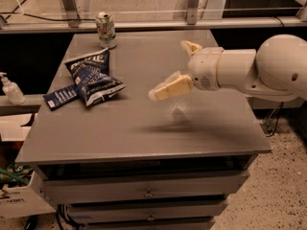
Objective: Move blue chip bag near rxbar blueberry
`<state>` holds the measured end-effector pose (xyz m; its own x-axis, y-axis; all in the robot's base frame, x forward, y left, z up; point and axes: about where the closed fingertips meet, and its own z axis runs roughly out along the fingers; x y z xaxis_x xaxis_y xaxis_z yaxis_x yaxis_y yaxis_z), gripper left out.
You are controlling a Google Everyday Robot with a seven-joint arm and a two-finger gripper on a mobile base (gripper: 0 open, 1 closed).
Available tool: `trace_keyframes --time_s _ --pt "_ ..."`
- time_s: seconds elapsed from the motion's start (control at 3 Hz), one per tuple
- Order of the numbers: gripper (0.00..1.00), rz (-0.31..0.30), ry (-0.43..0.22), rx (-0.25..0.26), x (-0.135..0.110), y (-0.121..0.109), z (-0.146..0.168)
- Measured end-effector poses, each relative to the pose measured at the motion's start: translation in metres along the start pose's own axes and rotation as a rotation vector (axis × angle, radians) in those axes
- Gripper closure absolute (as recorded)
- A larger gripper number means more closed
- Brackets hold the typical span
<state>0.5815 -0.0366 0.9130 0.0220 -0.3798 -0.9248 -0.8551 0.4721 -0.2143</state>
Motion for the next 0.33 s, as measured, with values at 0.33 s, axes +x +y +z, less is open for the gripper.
trace_keyframes --time_s 0.33 --pt "0.0 0.0 0.002 0.0 0.0002 0.0001 0.0003"
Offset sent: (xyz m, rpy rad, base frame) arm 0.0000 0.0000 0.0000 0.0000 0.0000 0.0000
